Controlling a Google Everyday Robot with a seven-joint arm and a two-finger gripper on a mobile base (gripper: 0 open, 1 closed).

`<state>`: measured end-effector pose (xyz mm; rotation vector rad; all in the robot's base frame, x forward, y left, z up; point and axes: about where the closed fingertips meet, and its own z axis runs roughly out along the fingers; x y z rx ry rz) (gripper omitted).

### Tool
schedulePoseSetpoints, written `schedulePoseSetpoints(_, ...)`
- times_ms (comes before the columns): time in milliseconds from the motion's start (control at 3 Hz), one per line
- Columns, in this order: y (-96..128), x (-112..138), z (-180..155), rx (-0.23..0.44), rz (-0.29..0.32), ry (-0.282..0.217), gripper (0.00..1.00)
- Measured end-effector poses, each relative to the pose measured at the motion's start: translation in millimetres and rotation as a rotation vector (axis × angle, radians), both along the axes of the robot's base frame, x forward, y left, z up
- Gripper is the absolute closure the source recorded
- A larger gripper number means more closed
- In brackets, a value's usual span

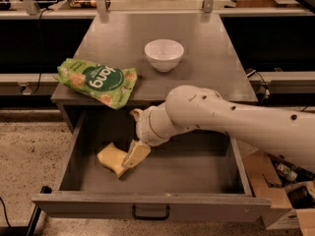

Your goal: Pick sponge from top drawer and place on counter

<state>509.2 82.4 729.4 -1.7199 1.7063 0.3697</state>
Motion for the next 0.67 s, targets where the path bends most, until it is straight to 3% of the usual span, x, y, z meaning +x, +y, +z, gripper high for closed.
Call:
schedulePoseSetpoints(333, -2, 8, -27, 0.023, -0.016, 0.018, 0.31)
schedulePoseSetpoints(667, 4, 15, -49, 0.033, -0.043, 0.034, 0.33)
